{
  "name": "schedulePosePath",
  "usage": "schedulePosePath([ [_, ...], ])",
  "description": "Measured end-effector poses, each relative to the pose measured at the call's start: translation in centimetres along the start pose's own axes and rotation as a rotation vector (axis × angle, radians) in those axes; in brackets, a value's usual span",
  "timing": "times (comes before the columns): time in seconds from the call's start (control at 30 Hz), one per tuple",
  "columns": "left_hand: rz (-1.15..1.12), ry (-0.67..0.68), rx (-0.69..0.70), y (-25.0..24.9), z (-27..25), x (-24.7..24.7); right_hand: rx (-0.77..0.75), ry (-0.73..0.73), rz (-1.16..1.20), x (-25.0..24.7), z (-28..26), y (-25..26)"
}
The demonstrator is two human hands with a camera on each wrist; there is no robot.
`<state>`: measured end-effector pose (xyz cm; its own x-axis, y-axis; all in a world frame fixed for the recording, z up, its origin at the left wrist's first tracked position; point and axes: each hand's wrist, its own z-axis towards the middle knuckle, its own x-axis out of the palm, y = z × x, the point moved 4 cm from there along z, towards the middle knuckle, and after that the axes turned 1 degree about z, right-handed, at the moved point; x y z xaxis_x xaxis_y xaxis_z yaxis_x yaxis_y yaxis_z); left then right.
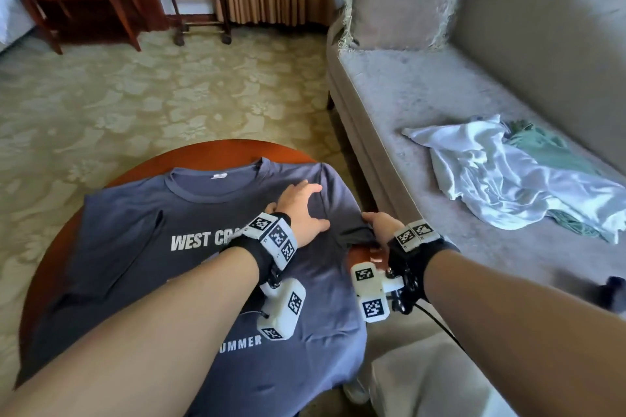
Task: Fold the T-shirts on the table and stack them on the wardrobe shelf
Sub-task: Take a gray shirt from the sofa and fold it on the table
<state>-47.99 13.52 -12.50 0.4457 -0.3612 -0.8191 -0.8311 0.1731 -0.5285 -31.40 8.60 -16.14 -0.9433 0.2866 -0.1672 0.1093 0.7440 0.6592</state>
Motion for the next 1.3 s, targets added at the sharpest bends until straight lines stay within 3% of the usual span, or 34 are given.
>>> schedulePosePath([
  [0.13,0.220,0.099,-0.054,0.5,1.1,1.9,-0.030,-0.136,0.027,-1.8,1.5,0.1],
  [0.37,0.287,0.107,-0.062,-0.2,0.6,1.9,-0.131,-0.201,0.100,-3.5,3.1,1.0],
  [0.53,0.263,0.115,-0.063,0.0,0.6,1.8,-0.159,-0.322,0.056,-5.0,8.0,0.4],
  [0.63,0.267,0.130,-0.058,0.0,0.6,1.7,-0.143,-0.345,0.036,-4.7,6.4,1.1],
  [0.77,0.266,0.132,-0.052,0.2,0.8,1.8,-0.211,-0.367,0.081,-3.5,0.2,2.2],
  [1.0,0.211,0.134,-0.038,0.1,0.6,1.7,-0.359,-0.434,0.050,-3.6,-1.2,3.5],
  [1.1,0.052,0.130,-0.059,0.3,0.7,1.5,-0.411,-0.442,0.024,-2.8,-2.8,4.7],
  [1.3,-0.657,-0.009,-0.135,2.0,1.0,-0.1,-0.658,-0.443,-0.218,0.4,-7.1,6.9],
])
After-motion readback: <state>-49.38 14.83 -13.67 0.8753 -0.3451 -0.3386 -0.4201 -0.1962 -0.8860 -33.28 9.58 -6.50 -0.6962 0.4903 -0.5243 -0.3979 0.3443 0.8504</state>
